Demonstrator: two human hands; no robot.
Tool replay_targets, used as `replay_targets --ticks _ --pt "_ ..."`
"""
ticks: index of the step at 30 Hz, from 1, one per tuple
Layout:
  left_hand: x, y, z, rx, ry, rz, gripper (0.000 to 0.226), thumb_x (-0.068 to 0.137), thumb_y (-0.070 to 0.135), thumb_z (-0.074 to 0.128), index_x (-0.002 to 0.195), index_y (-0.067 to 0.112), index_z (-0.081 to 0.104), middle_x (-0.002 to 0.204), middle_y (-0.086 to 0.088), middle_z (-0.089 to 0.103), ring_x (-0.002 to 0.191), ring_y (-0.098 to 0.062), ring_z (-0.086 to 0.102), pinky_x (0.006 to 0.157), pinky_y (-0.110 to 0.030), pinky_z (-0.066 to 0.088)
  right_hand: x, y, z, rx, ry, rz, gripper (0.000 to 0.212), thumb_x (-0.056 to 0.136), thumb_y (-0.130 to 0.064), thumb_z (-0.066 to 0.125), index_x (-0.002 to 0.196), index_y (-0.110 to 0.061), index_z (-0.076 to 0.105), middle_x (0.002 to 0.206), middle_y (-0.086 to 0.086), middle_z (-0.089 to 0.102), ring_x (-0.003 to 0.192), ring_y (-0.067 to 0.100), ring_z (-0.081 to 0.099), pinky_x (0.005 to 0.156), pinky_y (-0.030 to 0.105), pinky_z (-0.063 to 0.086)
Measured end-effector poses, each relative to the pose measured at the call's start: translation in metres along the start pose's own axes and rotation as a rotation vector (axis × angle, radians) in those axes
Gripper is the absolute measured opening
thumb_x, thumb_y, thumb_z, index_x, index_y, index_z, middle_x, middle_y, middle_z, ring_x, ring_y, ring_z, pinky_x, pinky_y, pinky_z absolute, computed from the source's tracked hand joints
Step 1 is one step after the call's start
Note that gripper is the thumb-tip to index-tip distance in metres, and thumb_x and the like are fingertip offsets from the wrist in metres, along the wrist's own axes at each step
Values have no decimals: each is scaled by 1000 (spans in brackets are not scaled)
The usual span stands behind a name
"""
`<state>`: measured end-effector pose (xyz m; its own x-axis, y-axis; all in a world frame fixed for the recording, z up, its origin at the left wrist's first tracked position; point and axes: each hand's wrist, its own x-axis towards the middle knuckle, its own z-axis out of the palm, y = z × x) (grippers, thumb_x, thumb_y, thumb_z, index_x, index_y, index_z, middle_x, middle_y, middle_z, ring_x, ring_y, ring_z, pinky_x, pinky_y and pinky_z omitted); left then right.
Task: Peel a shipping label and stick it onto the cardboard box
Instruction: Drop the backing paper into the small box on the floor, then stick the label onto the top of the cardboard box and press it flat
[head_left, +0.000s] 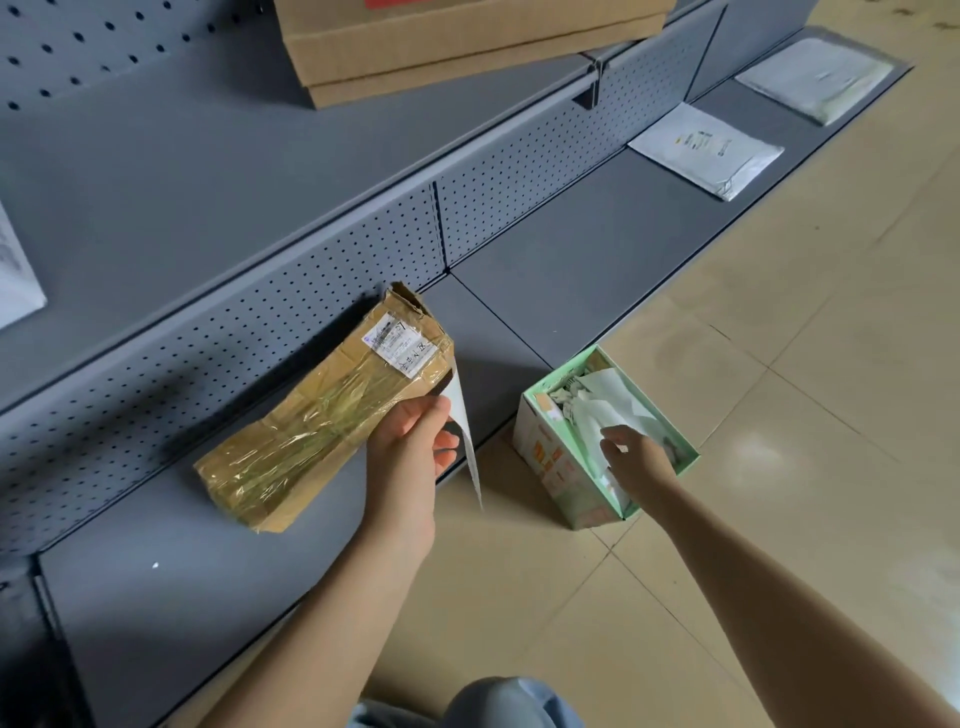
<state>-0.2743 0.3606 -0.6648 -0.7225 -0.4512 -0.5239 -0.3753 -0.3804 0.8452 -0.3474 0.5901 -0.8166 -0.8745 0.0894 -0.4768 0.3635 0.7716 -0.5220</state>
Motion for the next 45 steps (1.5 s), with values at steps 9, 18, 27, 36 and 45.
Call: replay_targets --ticks 9,18,27,36,45 --pt "-48 48 28 -99 -45 -45 7 88 13 57 81 15 60 78 -5 62 70 -15 64 64 -20 54 -113 -85 -62 205 39 -601 48 73 -53 68 100 -13 59 98 1 65 90 16 61 79 25 48" --pt "-95 85 47 -281 -93 -122 9 90 8 50 89 8 58 77 -8 72 78 -15 73 67 -22 57 -162 -126 -103 -42 372 -805 10 81 -16 67 87 -10 62 100 6 63 93 11 46 76 35 49" --pt "-136 115 51 -294 -266 -242 13 91 13 50 91 8 62 83 -6 69 83 -15 72 78 -29 55 -193 -146 -153 28 444 -741 10 79 -17 51 82 -9 58 101 9 63 93 29 58 81 39 46" --pt "-172 160 59 -215 -277 -212 32 91 6 37 108 16 62 107 -2 66 99 -10 61 84 -31 48 -232 -163 -215 109 449 -779 16 84 -17 47 86 -3 56 100 13 61 93 25 55 77 36 49" --pt "-206 198 58 1 -224 6 9 87 21 59 93 27 63 81 22 71 80 10 61 68 -17 38 -280 -195 -267 219 449 -825 4 84 -10 52 82 -13 50 99 -2 53 94 22 52 64 29 49"
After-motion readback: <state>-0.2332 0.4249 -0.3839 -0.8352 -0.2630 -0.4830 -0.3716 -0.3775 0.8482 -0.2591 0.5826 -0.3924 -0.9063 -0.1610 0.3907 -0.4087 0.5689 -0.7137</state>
